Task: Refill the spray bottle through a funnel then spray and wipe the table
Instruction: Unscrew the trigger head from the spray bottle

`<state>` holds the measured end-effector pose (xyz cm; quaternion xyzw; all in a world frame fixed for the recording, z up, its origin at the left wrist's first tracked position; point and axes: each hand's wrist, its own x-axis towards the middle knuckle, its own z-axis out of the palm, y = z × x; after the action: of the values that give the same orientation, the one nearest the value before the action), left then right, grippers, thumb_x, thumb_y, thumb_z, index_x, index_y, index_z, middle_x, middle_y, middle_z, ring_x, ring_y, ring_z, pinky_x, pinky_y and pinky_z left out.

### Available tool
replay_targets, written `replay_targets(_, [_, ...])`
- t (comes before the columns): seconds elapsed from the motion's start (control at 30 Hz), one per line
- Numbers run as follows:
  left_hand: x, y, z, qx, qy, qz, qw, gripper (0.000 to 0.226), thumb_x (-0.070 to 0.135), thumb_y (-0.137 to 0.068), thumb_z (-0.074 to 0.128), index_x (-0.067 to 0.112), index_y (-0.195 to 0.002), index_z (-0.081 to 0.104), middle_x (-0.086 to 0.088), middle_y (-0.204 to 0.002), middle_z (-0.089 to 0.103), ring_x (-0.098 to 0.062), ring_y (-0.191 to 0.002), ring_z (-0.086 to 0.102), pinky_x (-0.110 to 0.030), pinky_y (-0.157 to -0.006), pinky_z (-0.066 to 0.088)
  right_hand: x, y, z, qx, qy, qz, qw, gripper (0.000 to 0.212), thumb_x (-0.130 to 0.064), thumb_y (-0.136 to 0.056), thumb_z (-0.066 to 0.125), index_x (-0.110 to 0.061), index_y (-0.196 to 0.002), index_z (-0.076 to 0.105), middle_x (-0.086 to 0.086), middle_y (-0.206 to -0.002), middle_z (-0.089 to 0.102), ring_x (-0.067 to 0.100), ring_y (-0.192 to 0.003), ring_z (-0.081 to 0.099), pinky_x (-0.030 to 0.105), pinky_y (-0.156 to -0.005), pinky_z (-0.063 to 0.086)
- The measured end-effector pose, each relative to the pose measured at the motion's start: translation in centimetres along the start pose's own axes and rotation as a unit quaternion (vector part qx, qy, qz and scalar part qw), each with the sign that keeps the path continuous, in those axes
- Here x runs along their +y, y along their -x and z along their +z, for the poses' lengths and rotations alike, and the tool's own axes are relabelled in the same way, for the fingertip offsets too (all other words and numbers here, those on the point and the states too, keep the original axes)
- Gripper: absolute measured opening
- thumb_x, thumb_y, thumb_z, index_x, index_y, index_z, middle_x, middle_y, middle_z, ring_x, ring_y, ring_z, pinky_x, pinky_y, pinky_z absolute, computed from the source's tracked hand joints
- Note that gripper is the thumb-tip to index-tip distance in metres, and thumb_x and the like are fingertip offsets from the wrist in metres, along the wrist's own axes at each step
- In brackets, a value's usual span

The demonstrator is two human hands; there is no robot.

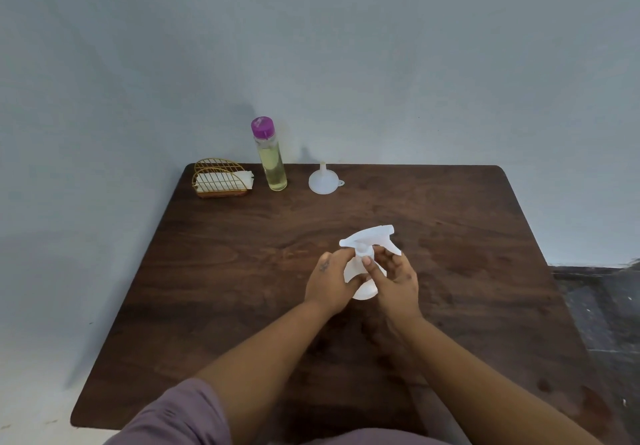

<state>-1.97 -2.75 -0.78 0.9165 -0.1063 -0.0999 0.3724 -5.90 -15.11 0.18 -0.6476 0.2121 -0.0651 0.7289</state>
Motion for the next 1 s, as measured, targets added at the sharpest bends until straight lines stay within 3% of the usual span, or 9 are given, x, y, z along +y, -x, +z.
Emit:
replay_targets(0.07, [-0.1, -0.1, 0.1, -0.005, -0.001, -0.006, 1.000, 0.037, 0.043, -0.087, 0.064, 0.023, -0.118, 0.060, 0.008, -0.119, 0.062, -0.014, -0.114, 0.047, -0.034, -0.091, 0.045, 0.1, 0.3, 0.2, 0.000, 0.026, -0.013, 1.000, 0.017, -0.040, -0.092, 0.059, -0.032, -0.105, 0.066, -0.005, -0.107, 0.070, 0.015, -0.106, 0.064, 0.049, -0.097, 0.049])
replay_targets(0.2, [-0.3, -0.2, 0.0, -0.016, -0.011, -0.009, 1.000, 0.042, 0.055, -0.083, 0.049, 0.023, -0.106, 0.066, 0.005, -0.109, 0.066, -0.015, -0.114, 0.051, -0.036, -0.089, 0.048, 0.5, 0.6, 1.4, -0.047, 0.228, -0.107, 0.967, 0.049, -0.065, -0.088, 0.035, -0.025, -0.105, 0.057, -0.009, -0.109, 0.058, 0.014, -0.107, 0.049, 0.044, -0.098, 0.042])
replay_targets(0.3, [0.2, 0.0, -0.3, -0.024, -0.006, 0.001, 1.000, 0.049, 0.051, -0.079, 0.043, 0.020, -0.107, 0.067, 0.004, -0.112, 0.066, -0.016, -0.113, 0.050, -0.036, -0.090, 0.049, 0.2, 0.3, 1.9, -0.039, 0.298, -0.105, 0.948, 0.059, -0.068, -0.075, 0.051, -0.022, -0.111, 0.056, -0.008, -0.117, 0.050, 0.008, -0.107, 0.039, 0.027, -0.094, 0.042])
replay_targets(0.4, [0.0, 0.0, 0.0, -0.011, -0.003, -0.007, 1.000, 0.050, 0.052, -0.080, 0.045, 0.022, -0.116, 0.063, 0.006, -0.117, 0.064, -0.015, -0.115, 0.049, -0.035, -0.091, 0.048, -0.1, -0.2, 1.5, -0.035, 0.237, -0.071, 0.968, 0.041, -0.052, -0.081, 0.066, -0.023, -0.109, 0.064, -0.002, -0.129, 0.050, 0.002, -0.119, 0.037, 0.005, -0.087, 0.037])
replay_targets(0.5, [-0.5, -0.1, 0.3, -0.017, -0.005, -0.005, 1.000, 0.038, 0.038, -0.089, 0.058, 0.029, -0.125, 0.055, 0.014, -0.127, 0.060, -0.014, -0.119, 0.049, -0.032, -0.097, 0.042, -1.1, -0.1, 1.2, 0.005, 0.192, -0.063, 0.979, 0.021, -0.049, -0.081, 0.068, -0.030, -0.089, 0.066, -0.003, -0.110, 0.062, 0.011, -0.112, 0.052, 0.014, -0.082, 0.043])
replay_targets(0.57, [-0.5, -0.2, 0.3, -0.017, -0.012, -0.004, 1.000, 0.040, 0.038, -0.088, 0.061, 0.033, -0.128, 0.053, 0.017, -0.130, 0.058, -0.014, -0.121, 0.047, -0.031, -0.099, 0.041, -2.1, 0.2, 1.2, 0.006, 0.183, -0.054, 0.982, 0.012, -0.039, -0.084, 0.069, -0.029, -0.084, 0.062, -0.007, -0.096, 0.063, 0.004, -0.094, 0.056, 0.005, -0.070, 0.039])
replay_targets(0.77, [-0.6, -0.4, 0.3, -0.027, -0.020, -0.014, 0.999, 0.050, 0.042, -0.089, 0.060, 0.029, -0.136, 0.049, 0.011, -0.133, 0.056, -0.018, -0.126, 0.044, -0.035, -0.101, 0.042, -3.8, 0.3, 1.0, 0.002, 0.200, -0.070, 0.977, 0.024, -0.039, -0.085, 0.068, -0.017, -0.092, 0.065, -0.006, -0.091, 0.067, 0.012, -0.091, 0.062, 0.019, -0.074, 0.045])
replay_targets(0.9, [-0.4, -0.4, -0.1, -0.040, -0.030, -0.016, 0.999, 0.058, 0.046, -0.090, 0.059, 0.022, -0.141, 0.045, 0.004, -0.140, 0.052, -0.021, -0.134, 0.039, -0.036, -0.107, 0.035, -6.4, 0.4, 0.6, -0.037, 0.250, -0.093, 0.963, 0.022, -0.039, -0.085, 0.068, -0.018, -0.082, 0.062, -0.006, -0.078, 0.066, 0.006, -0.073, 0.061, 0.007, -0.060, 0.042])
replay_targets(1.0, [0.1, -0.4, -0.4, -0.035, -0.031, -0.010, 0.999, 0.056, 0.048, -0.088, 0.061, 0.024, -0.137, 0.049, 0.004, -0.136, 0.055, -0.021, -0.130, 0.044, -0.036, -0.105, 0.036, -8.3, 0.5, 0.2, -0.045, 0.274, -0.129, 0.952, 0.024, -0.035, -0.085, 0.069, -0.012, -0.087, 0.064, -0.003, -0.077, 0.065, 0.006, -0.069, 0.058, 0.011, -0.058, 0.040])
